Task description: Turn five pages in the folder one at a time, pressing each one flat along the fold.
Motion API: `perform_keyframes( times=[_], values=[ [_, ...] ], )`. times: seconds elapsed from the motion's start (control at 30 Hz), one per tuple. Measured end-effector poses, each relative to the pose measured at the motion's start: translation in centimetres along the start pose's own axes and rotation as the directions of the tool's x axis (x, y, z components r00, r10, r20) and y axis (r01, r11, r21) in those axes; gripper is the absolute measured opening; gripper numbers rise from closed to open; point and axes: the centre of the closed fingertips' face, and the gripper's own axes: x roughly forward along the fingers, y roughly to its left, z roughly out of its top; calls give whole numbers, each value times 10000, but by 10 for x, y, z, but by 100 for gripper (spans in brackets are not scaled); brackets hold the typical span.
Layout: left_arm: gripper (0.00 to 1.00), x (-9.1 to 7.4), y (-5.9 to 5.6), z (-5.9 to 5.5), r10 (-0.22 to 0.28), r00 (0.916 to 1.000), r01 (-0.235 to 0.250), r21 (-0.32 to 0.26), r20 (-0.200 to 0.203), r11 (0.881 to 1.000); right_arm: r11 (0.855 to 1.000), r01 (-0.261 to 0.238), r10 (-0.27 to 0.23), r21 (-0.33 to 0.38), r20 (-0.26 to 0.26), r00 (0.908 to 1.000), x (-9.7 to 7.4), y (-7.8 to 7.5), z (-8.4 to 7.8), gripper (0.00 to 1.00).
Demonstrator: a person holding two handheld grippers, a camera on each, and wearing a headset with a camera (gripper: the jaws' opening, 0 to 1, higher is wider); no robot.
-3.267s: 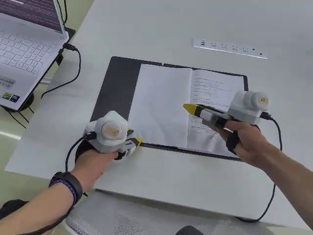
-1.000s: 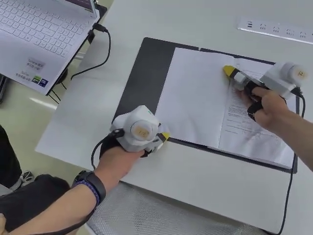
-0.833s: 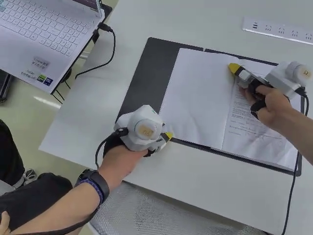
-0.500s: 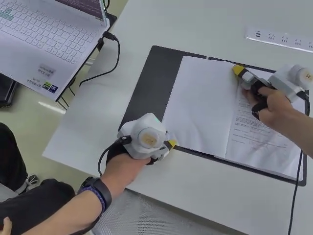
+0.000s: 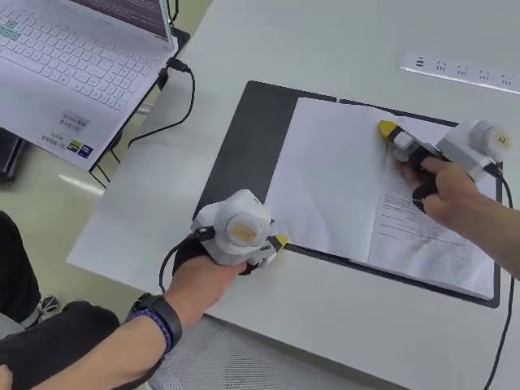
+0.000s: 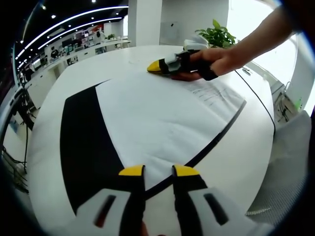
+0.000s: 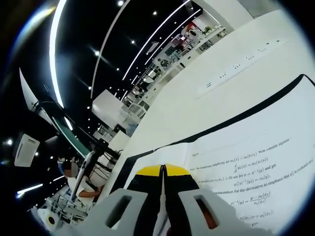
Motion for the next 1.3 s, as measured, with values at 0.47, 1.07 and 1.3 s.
perform_keyframes(
  times=[0.47,1.07,1.3],
  values=[
    [19,0,0,0,119,9998,-119,-16,180,9999,9999,-86,84,-76,-371,9993,-30,13,-26,0],
    [20,0,0,-1,28,9990,-20,-196,435,9998,9975,-516,474,-473,-846,9953,-79,33,-77,0],
    [20,0,-1,-1,-52,9992,56,-95,408,9999,9943,-824,735,-673,-1248,9894,-97,42,-100,0]
  ],
)
